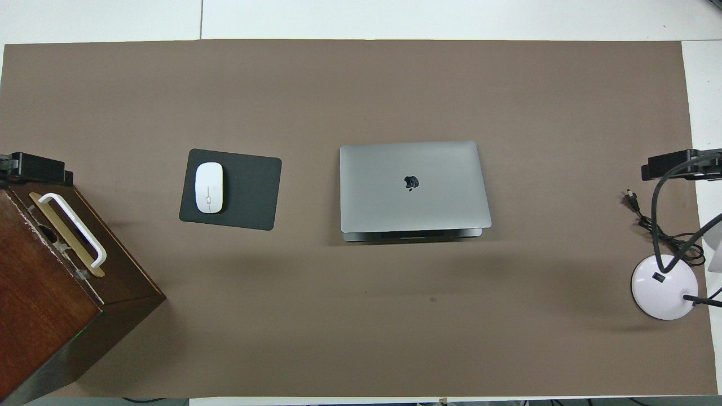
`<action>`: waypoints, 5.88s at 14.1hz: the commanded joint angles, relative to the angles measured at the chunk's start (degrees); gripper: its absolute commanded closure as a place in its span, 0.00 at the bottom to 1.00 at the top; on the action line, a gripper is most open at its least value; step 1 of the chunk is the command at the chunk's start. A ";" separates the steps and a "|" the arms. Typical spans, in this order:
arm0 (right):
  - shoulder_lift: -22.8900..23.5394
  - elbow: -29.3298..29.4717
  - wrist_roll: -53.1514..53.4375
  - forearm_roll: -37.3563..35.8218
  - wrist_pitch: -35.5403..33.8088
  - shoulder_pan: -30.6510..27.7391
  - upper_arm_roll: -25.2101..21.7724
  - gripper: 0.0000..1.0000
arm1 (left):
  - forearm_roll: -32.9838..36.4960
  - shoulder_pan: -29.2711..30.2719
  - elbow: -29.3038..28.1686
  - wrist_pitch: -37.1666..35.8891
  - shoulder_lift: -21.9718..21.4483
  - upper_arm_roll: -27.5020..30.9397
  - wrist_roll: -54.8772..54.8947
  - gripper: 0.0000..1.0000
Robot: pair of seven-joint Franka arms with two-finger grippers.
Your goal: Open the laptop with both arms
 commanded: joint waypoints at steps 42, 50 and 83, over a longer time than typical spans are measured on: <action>-0.40 -3.44 -1.54 0.04 7.76 -1.04 0.54 0.10 | -1.09 -11.10 -32.94 37.82 -14.27 -0.90 -3.37 1.00; -2.77 -13.10 10.30 5.84 22.87 3.96 1.15 0.08 | -1.18 -20.60 -52.03 53.57 -23.42 -0.81 -4.07 1.00; -8.58 -46.94 96.01 5.93 77.46 33.59 1.24 0.06 | -1.18 -42.23 -59.87 102.07 3.46 -0.90 -4.60 1.00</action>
